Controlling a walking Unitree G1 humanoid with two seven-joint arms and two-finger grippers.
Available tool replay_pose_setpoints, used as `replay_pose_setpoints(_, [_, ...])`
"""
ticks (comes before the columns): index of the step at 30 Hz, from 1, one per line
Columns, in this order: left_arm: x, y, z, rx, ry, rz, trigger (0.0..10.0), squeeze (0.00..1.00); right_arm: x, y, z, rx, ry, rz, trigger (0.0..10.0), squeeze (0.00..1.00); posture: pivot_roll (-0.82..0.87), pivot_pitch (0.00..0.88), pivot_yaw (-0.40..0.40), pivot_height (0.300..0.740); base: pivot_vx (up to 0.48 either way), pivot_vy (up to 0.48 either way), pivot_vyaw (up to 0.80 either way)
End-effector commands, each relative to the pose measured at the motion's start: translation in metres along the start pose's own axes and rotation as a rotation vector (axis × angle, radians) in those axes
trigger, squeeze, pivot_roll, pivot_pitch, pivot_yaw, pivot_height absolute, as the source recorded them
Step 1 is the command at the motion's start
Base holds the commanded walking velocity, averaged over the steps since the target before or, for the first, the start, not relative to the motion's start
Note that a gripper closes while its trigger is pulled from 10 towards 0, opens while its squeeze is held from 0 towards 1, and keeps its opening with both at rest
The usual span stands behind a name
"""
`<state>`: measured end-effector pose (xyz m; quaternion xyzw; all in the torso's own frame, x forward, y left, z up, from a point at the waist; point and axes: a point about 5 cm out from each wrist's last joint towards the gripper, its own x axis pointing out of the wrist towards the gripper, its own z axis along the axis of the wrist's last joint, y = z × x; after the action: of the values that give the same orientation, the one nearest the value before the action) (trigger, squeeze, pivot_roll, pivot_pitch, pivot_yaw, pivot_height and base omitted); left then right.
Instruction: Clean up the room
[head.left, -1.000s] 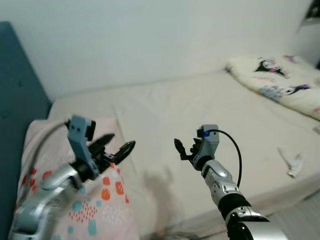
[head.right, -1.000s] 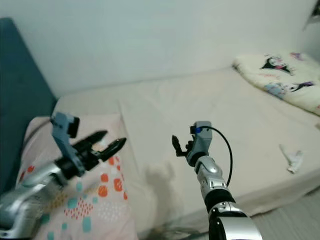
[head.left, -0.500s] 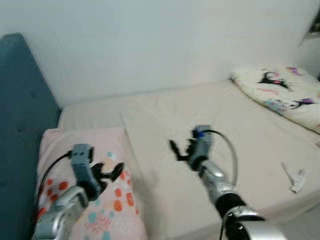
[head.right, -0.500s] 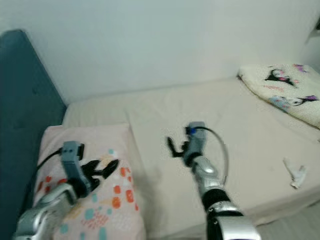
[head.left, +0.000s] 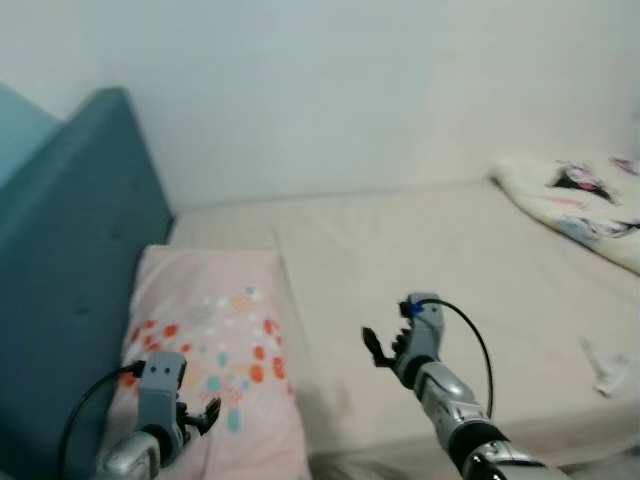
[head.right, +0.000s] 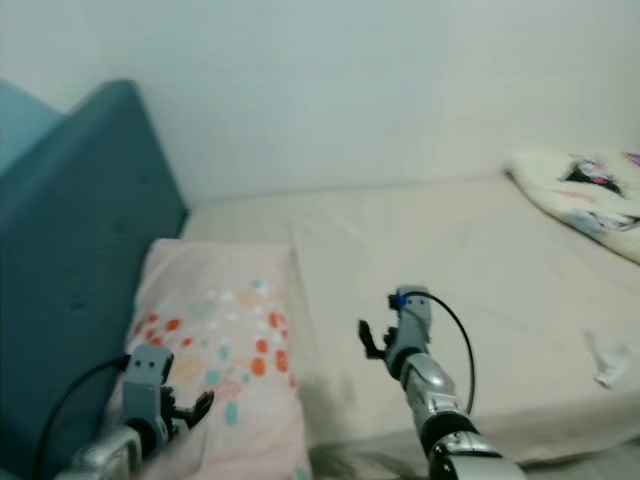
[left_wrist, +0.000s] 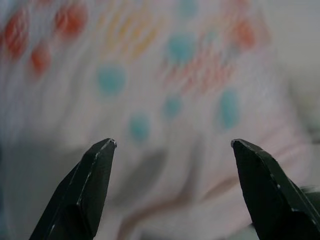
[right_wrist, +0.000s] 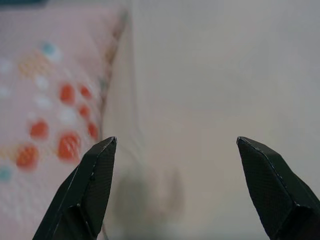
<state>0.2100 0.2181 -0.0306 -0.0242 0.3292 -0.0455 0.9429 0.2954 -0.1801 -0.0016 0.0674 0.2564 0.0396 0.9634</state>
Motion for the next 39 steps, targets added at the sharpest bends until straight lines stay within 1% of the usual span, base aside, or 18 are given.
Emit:
replay_pose_setpoints(1, [0.001, 0.004, 0.0, 0.022, 0.002, 0.02, 10.0, 0.0, -0.003, -0.003, -0.011, 0.0, 0.047, -0.023, 10.0, 0.0, -0.12, 0.0, -0.013, 0.74, 0.0, 0.0, 0.0])
replay_pose_setpoints(3, [0.0, 0.004, -0.017, 0.004, 0.067, 0.027, 10.0, 0.0, -0.012, -0.014, -0.032, 0.015, 0.115, -0.065, 10.0, 0.0, -0.12, 0.0, -0.014, 0.74, 0.0, -0.401, 0.0])
replay_pose_setpoints(4, [0.0, 0.004, -0.017, 0.004, 0.067, 0.027, 10.0, 0.0, -0.012, -0.014, -0.032, 0.015, 0.115, -0.065, 10.0, 0.0, -0.12, 0.0, -0.014, 0.74, 0.0, -0.48, 0.0])
replay_pose_setpoints(5, [0.0, 0.004, -0.027, 0.0, 0.1, 0.032, 10.0, 0.0, -0.018, -0.019, -0.045, 0.025, 0.156, -0.087, 10.0, 0.0, -0.12, 0.0, -0.012, 0.74, 0.0, -0.48, 0.0])
replay_pose_setpoints(8, [0.0, 0.003, -0.044, -0.01, 0.159, 0.047, 10.0, 0.0, -0.03, -0.028, -0.069, 0.042, 0.237, -0.138, 10.0, 0.0, -0.13, 0.0, -0.01, 0.74, 0.0, -0.48, 0.0])
replay_pose_setpoints(10, [-0.001, 0.004, -0.053, -0.024, 0.196, 0.057, 10.0, 0.0, -0.038, -0.033, -0.082, 0.05, 0.281, -0.17, 10.0, 0.0, -0.13, 0.0, -0.01, 0.74, 0.0, -0.48, 0.0])
replay_pose_setpoints(11, [-0.001, 0.004, -0.053, -0.024, 0.196, 0.057, 10.0, 0.0, -0.038, -0.033, -0.082, 0.05, 0.281, -0.17, 10.0, 0.0, -0.13, 0.0, -0.01, 0.74, 0.0, -0.48, 0.0])
replay_pose_setpoints(13, [-0.002, 0.003, -0.059, -0.032, 0.223, 0.061, 10.0, 0.0, -0.044, -0.036, -0.091, 0.056, 0.312, -0.192, 10.0, 0.0, -0.12, 0.0, -0.013, 0.74, 0.0, -0.48, 0.0])
replay_pose_setpoints(16, [-0.002, 0.002, -0.063, -0.032, 0.243, 0.059, 10.0, 0.0, -0.048, -0.038, -0.096, 0.06, 0.328, -0.201, 10.0, 0.0, -0.13, 0.0, -0.012, 0.74, 0.0, -0.48, 0.0])
replay_pose_setpoints(19, [-0.005, 0.0, -0.073, -0.026, 0.298, 0.053, 10.0, 0.0, -0.051, -0.038, -0.102, 0.065, 0.343, -0.207, 10.0, 0.0, -0.13, 0.0, -0.009, 0.74, 0.0, -0.48, 0.0])
replay_pose_setpoints(20, [-0.005, 0.0, -0.073, -0.026, 0.298, 0.053, 10.0, 0.0, -0.051, -0.038, -0.102, 0.065, 0.343, -0.207, 10.0, 0.0, -0.13, 0.0, -0.009, 0.74, 0.0, -0.48, 0.0])
replay_pose_setpoints(21, [-0.006, -0.002, -0.078, -0.025, 0.322, 0.052, 10.0, 0.0, -0.052, -0.038, -0.104, 0.068, 0.353, -0.212, 10.0, 0.0, -0.13, 0.0, -0.008, 0.74, 0.0, -0.48, 0.0])
replay_pose_setpoints(24, [-0.011, -0.006, -0.091, -0.042, 0.38, 0.06, 10.0, 0.0, -0.057, -0.038, -0.112, 0.066, 0.385, -0.219, 10.0, 0.0, -0.13, 0.0, -0.01, 0.74, 0.0, -0.48, 0.0])
replay_pose_setpoints(25, [-0.011, -0.006, -0.091, -0.042, 0.38, 0.06, 10.0, 0.0, -0.057, -0.038, -0.112, 0.066, 0.385, -0.219, 10.0, 0.0, -0.13, 0.0, -0.01, 0.74, 0.0, -0.48, 0.0])
replay_pose_setpoints(29, [-0.019, -0.007, -0.106, -0.078, 0.454, 0.081, 10.0, 0.0, -0.06, -0.036, -0.118, 0.056, 0.397, -0.212, 10.0, 0.0, -0.13, 0.0, -0.013, 0.74, 0.0, -0.48, 0.0])
replay_pose_setpoints(31, [-0.023, -0.007, -0.111, -0.078, 0.473, 0.085, 10.0, 0.0, -0.06, -0.036, -0.117, 0.059, 0.392, -0.216, 10.0, 0.0, -0.14, 0.0, -0.011, 0.74, 0.0, -0.48, 0.0])
replay_pose_setpoints(35, [-0.028, -0.006, -0.118, -0.083, 0.498, 0.087, 10.0, 0.0, -0.055, -0.042, -0.106, 0.094, 0.337, -0.244, 10.0, 0.0, -0.14, 0.0, -0.009, 0.74, 0.0, -0.48, 0.0])
replay_pose_setpoints(39, [-0.029, -0.006, -0.12, -0.075, 0.506, 0.085, 10.0, 0.0, -0.048, -0.045, -0.091, 0.099, 0.289, -0.247, 10.0, 0.0, -0.14, 0.0, -0.01, 0.74, 0.0, -0.48, 0.0])
